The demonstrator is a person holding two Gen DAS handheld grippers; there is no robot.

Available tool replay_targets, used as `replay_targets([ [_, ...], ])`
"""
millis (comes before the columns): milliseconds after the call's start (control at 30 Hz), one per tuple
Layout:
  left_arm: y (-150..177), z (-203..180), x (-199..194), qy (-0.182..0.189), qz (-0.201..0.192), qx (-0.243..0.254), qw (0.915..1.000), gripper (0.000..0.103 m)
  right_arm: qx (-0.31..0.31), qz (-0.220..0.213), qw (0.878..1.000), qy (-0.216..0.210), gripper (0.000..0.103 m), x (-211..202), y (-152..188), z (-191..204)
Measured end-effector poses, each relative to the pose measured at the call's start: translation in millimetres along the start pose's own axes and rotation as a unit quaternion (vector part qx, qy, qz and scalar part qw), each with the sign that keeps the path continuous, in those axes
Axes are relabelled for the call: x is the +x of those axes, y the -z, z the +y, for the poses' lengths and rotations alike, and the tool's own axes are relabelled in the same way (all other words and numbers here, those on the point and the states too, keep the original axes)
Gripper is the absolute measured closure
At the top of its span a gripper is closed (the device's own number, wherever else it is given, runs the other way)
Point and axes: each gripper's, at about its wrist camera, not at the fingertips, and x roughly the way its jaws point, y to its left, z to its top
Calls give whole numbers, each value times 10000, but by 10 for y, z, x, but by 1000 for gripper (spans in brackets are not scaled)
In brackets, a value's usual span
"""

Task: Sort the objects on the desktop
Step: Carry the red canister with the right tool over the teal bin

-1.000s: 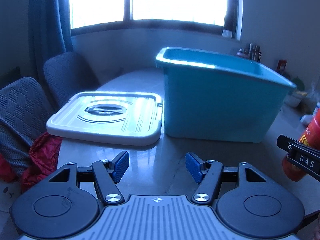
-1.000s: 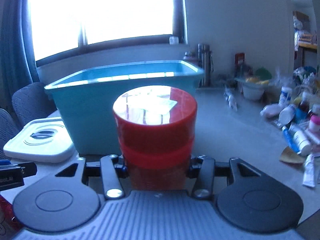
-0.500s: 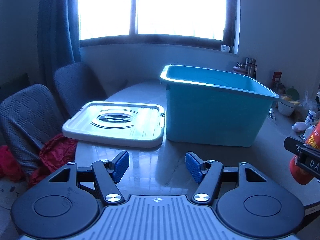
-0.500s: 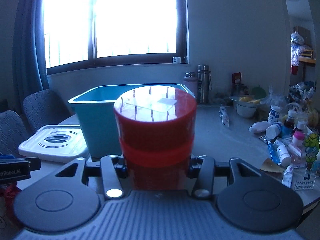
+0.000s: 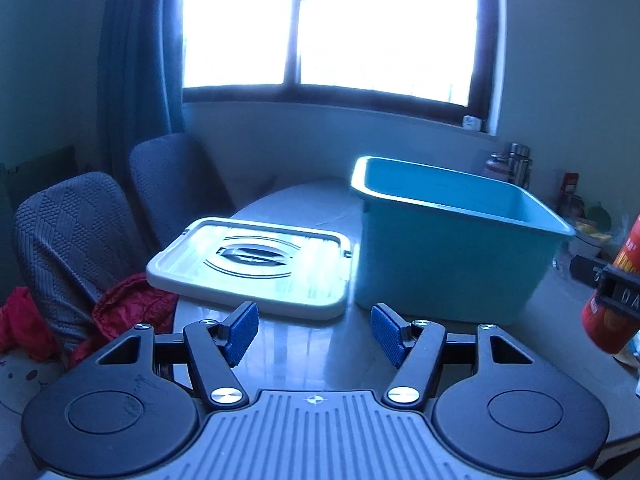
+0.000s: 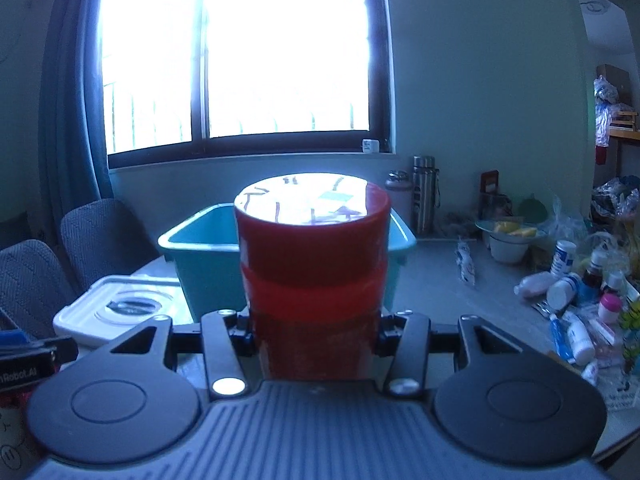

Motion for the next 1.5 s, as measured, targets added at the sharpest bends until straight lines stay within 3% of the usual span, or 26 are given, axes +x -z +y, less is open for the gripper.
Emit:
replay_targets([
  [467,-602,335,920,-376,256,-206,9988,38,-110,-170,9998,-54,53,1005,-600,336],
  [633,-819,392,1207,-325,286,-166,9989,38,-165,-174,9997,57,53,1305,-763,428],
  [1100,-988,294,1848,-24,438,72,9990,38,-248,333,9983,404,53,2153,-767,583],
  [1500,-981,338,2093,7,581,164,9982,38,-192,838,9948,542,53,2469,-631,561],
])
